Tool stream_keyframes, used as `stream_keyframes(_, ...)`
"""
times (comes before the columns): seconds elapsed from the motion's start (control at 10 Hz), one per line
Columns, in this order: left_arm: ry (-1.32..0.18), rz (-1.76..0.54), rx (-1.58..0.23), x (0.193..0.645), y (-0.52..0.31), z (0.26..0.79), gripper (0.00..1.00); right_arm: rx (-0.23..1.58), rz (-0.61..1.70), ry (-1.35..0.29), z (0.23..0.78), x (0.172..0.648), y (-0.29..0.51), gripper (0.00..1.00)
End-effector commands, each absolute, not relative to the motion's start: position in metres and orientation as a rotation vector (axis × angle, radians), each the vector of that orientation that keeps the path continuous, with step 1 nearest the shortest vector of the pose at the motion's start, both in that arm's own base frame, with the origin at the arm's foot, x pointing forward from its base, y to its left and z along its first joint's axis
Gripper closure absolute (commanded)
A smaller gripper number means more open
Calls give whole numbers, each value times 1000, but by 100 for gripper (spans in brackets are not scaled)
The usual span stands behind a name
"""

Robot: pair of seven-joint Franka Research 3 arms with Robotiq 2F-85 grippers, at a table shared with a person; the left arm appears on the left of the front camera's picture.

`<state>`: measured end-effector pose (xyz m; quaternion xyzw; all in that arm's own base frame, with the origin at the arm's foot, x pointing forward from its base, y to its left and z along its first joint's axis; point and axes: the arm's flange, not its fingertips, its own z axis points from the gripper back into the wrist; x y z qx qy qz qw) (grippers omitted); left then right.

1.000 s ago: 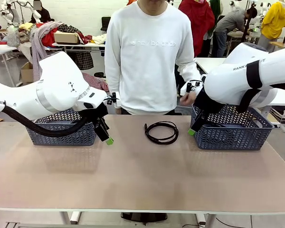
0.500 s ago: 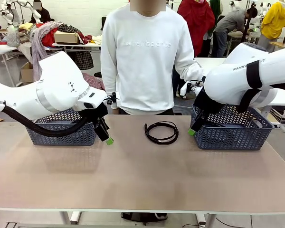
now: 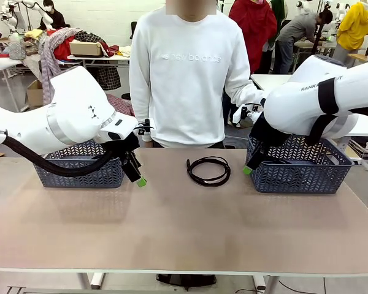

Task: Organize the cables according to human instructions.
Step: Pick up a bundle of cables and place it in the basket indicated by the human.

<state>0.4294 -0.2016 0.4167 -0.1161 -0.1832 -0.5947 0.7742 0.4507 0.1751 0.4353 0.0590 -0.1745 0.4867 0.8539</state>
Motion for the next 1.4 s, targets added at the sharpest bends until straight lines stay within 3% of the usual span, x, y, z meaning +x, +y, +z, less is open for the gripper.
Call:
stream_keyframes(0.0,-391,-1303,-252,431,-199,418,0,116,1017,-367,437,452,176,0)
stream_keyframes(0.9,-391,-1303,-252,431,-199,418,0,165,676,-306,412,538,258,0)
stream_keyframes(1.3,-391,-1303,-252,431,-199,418,0,196,648,-261,399,571,292,0)
